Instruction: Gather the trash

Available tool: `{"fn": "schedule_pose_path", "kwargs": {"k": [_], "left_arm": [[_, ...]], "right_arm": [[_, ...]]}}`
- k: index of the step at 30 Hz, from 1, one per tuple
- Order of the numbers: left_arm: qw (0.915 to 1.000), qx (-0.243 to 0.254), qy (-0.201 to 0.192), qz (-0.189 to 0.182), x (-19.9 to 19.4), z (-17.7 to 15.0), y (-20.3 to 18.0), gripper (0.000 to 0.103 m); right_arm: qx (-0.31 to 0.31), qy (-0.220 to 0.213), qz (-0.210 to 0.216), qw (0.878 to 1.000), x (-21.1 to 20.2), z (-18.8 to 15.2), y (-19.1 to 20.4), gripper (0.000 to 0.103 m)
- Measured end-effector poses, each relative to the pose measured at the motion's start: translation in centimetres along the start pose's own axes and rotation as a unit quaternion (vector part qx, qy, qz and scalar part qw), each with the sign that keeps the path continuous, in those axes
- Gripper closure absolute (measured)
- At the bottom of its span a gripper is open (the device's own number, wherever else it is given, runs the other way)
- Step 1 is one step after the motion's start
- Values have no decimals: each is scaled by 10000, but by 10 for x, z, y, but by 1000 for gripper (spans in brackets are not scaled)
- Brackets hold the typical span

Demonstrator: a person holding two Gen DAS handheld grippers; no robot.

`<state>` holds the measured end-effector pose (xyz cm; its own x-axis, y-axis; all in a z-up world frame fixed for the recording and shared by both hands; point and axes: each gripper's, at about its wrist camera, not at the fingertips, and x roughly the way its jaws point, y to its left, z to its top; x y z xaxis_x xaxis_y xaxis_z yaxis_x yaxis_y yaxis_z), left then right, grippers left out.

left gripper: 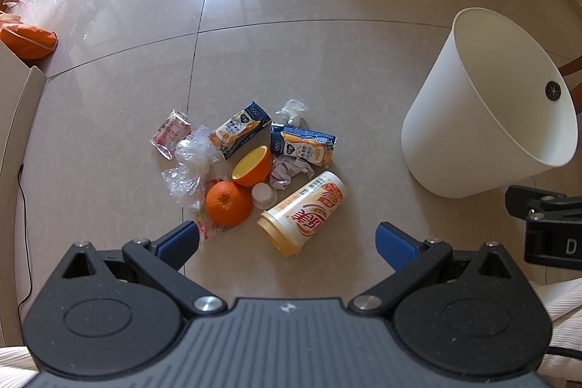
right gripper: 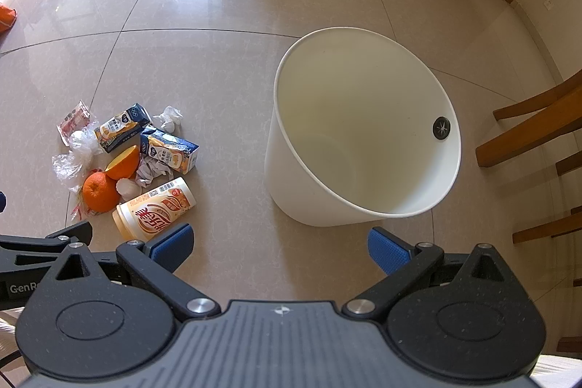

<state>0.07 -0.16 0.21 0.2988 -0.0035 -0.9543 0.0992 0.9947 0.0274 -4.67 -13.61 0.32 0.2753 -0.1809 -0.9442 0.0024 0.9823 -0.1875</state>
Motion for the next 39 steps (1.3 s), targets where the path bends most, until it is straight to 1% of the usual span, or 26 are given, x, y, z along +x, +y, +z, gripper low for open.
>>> {"fn": "schedule_pose_path", "kwargs": {"k": [10, 20, 24, 32, 36, 39], "left_arm": [[9999, -101, -14, -84, 0, 2, 0, 1], [9999, -72, -55, -75, 1, 1, -1, 1], [9998, -38, -174, -60, 0, 2, -1, 1], [9980, 58, -615, -111, 1, 7, -7, 1], [9975, 170, -674, -124, 5, 9, -12, 1], [9977, 187, -644, -114, 10, 9, -13, 1]], "right_arm": [[19, -15, 18, 10000, 0, 0, -1, 0], [32, -49, 40, 10000, -2, -1, -3, 0], [54, -90, 71, 9999, -2, -1, -4, 0], [56, -225, 139, 9996, -2, -1, -6, 0], [64, -328, 217, 9992, -4, -1, -6, 0], [11, -456, 261, 9986, -6, 0, -6, 0]]}}
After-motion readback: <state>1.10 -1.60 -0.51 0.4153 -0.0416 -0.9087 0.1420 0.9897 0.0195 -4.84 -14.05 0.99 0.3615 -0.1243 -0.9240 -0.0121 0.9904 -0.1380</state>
